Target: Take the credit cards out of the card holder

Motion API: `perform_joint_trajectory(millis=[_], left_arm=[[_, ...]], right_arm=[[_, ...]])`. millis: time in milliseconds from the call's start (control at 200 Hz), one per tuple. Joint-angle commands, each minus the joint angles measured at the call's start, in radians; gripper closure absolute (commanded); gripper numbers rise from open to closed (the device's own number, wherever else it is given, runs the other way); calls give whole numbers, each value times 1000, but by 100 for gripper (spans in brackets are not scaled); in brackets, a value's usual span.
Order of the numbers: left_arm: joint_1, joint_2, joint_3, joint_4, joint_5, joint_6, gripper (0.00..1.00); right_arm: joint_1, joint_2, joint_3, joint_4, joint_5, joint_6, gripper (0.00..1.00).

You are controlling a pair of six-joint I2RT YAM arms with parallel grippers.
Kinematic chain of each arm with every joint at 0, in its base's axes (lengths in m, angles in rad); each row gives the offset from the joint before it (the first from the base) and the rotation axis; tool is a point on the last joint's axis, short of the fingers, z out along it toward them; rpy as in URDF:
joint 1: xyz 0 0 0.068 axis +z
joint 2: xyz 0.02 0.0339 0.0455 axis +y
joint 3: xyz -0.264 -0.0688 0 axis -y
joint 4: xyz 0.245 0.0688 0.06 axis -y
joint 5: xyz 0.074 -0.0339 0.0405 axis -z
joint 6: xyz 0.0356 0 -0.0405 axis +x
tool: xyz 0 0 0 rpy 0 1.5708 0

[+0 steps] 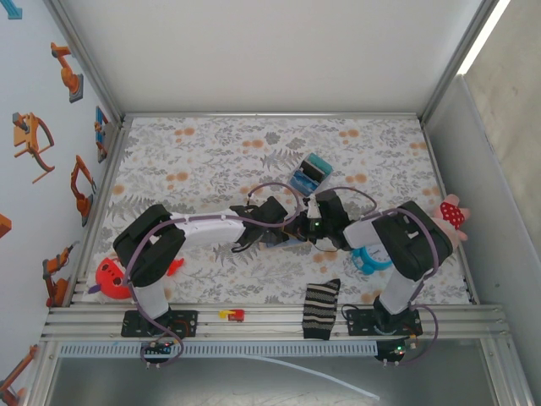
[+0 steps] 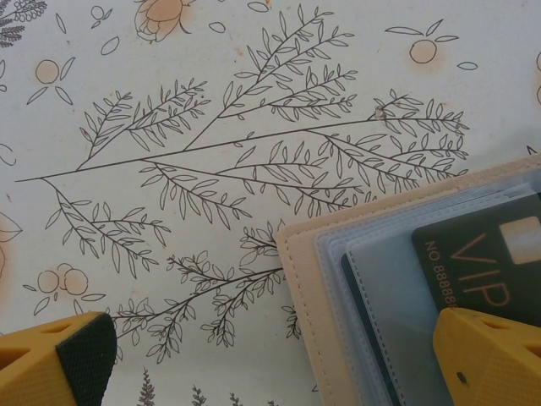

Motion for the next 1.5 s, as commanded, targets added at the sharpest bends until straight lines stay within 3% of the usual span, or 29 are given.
perform_joint_trajectory(millis=[0, 170, 551, 952, 1497], left_arm=[[-3, 20, -6, -21, 8, -16, 3], [-2, 9, -15, -24, 0, -19, 3], [0, -5, -26, -39, -35, -19, 3], [18, -51, -31, -64, -85, 11, 3], [46, -139, -31, -76, -111, 50, 3]], right_arm=[[14, 4, 43, -35, 18, -35, 92], [14, -40, 62, -150, 71, -89, 100], [10, -201, 117, -539, 295, -254, 100], [10, -312, 154, -645, 353, -317, 100], [10, -386, 357, -884, 500, -578, 100]])
